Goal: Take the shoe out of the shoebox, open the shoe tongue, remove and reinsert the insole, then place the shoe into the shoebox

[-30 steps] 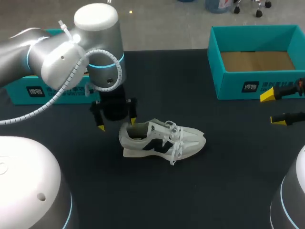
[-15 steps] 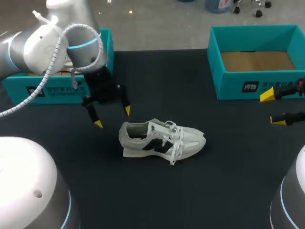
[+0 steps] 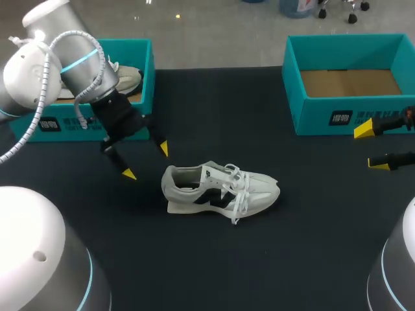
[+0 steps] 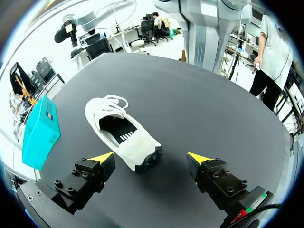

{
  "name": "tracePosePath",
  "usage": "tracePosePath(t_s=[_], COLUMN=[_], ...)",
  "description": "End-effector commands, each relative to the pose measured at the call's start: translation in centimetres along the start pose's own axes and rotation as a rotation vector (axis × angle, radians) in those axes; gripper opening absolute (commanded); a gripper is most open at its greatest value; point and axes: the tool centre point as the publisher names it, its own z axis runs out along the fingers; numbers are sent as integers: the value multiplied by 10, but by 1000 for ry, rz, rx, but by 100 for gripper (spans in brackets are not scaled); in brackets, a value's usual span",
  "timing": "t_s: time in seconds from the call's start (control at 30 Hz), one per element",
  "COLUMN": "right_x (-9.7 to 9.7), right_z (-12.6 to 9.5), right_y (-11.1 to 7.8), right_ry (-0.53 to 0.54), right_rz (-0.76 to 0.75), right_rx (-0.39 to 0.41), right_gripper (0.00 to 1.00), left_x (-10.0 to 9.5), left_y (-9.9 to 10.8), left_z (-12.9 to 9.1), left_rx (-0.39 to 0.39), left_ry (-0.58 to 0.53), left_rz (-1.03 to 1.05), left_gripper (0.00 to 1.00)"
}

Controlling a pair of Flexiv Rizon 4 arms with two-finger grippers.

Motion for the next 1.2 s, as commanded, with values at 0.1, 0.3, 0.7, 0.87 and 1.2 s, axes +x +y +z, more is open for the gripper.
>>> tracePosePath(t_s=[0.1, 0.3, 0.7, 0.87, 1.2], right_x=[0, 0, 0, 0, 0], right_z=[0, 0, 0, 0, 0], right_y=[0, 0, 0, 0, 0], right_ry=[-3, -3, -3, -3, -3], right_rz=[2, 2, 2, 2, 2], right_rx=[0, 0, 0, 0, 0], right_gripper=[100, 100, 100, 100, 100], left_x=[0, -1, 31, 40, 37], left_y=[-1, -4, -3, 0, 11], left_z=[0, 7, -2, -3, 1], left_rx=[-5, -83, 3, -2, -74], left_ry=[2, -91, -554, -606, -492], left_rz=[0, -137, -729, -811, -857], left_gripper=[100, 100, 100, 100, 100])
